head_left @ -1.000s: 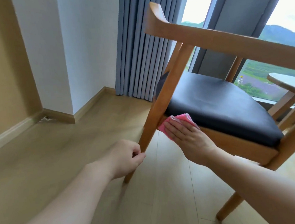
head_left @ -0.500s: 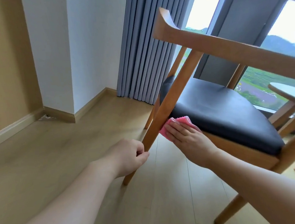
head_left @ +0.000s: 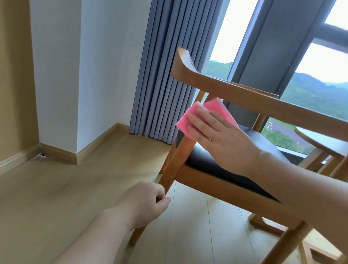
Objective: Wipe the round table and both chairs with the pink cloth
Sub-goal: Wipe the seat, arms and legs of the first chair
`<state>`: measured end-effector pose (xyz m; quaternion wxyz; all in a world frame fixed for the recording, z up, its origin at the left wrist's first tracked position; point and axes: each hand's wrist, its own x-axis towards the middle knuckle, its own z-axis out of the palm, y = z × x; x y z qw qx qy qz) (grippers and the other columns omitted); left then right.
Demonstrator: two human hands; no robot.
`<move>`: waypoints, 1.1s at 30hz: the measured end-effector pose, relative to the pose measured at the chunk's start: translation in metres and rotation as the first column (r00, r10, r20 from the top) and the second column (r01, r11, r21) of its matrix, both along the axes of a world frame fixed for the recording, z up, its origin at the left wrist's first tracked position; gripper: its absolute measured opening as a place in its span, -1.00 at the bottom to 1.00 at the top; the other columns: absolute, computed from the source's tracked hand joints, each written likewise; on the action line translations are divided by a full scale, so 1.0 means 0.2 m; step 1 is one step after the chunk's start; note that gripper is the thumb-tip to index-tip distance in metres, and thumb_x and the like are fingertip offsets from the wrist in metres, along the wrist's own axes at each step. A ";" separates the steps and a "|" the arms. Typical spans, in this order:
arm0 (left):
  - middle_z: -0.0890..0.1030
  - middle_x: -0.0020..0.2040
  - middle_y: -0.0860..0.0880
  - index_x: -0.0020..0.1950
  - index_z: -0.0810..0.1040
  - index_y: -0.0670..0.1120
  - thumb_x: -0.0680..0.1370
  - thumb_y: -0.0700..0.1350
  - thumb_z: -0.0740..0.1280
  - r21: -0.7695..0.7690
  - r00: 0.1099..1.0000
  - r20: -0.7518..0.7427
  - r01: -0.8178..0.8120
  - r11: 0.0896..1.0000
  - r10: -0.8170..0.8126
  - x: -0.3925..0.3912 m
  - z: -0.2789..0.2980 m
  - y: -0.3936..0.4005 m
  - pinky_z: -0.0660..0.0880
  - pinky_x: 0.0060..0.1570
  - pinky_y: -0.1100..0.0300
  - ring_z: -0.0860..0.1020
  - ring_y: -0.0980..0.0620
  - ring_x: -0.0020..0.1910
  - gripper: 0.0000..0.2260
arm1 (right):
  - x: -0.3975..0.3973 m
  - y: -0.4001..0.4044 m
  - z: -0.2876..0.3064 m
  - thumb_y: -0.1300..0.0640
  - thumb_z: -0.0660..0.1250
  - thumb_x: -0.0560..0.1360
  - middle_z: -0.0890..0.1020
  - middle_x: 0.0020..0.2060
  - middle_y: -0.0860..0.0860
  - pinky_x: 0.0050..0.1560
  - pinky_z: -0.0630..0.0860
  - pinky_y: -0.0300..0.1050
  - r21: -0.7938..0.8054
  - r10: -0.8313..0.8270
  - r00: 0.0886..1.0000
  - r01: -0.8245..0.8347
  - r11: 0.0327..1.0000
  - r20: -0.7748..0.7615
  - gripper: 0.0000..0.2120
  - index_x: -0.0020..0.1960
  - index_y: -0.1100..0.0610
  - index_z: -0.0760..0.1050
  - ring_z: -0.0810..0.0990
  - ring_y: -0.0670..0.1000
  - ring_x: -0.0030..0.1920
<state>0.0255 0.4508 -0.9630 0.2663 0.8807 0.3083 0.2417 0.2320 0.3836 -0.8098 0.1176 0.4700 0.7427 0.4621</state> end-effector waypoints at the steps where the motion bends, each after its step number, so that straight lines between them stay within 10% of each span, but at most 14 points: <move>1: 0.43 -0.47 0.05 -0.37 0.44 -0.06 0.53 0.11 0.25 0.004 1.000 0.006 0.001 1.000 -0.001 0.00 0.01 0.00 0.37 -0.43 0.20 0.36 0.14 -0.50 -0.65 | -0.01 0.03 0.04 0.28 0.04 0.48 0.28 0.46 0.22 0.46 0.06 0.27 0.031 -0.019 1.000 0.020 0.999 -0.018 -0.44 0.49 0.22 0.24 0.14 0.26 0.49; 14: 0.51 -0.41 0.06 -0.37 0.47 0.03 0.53 0.13 0.25 -0.106 0.997 -0.046 -0.058 0.993 0.054 -0.07 -0.04 0.04 0.40 -0.42 0.23 0.48 0.11 -0.42 -0.69 | -0.06 0.18 -0.21 0.03 -0.04 0.64 0.01 0.56 0.09 0.48 -0.34 0.19 -0.101 -0.278 0.960 0.275 0.956 -0.027 -0.48 0.56 0.13 0.02 -0.23 0.20 0.53; 33: 0.47 -0.43 0.00 -0.38 0.44 -0.04 0.53 0.08 0.27 -0.184 0.994 0.001 -0.108 0.977 0.110 -0.27 -0.10 0.12 0.38 -0.41 0.15 0.41 0.05 -0.45 -0.67 | -0.23 0.27 -0.55 0.07 0.03 0.60 0.13 0.50 0.25 0.46 -0.26 0.33 -0.207 -0.311 0.883 0.397 0.894 0.351 -0.42 0.53 0.30 -0.03 -0.01 0.36 0.49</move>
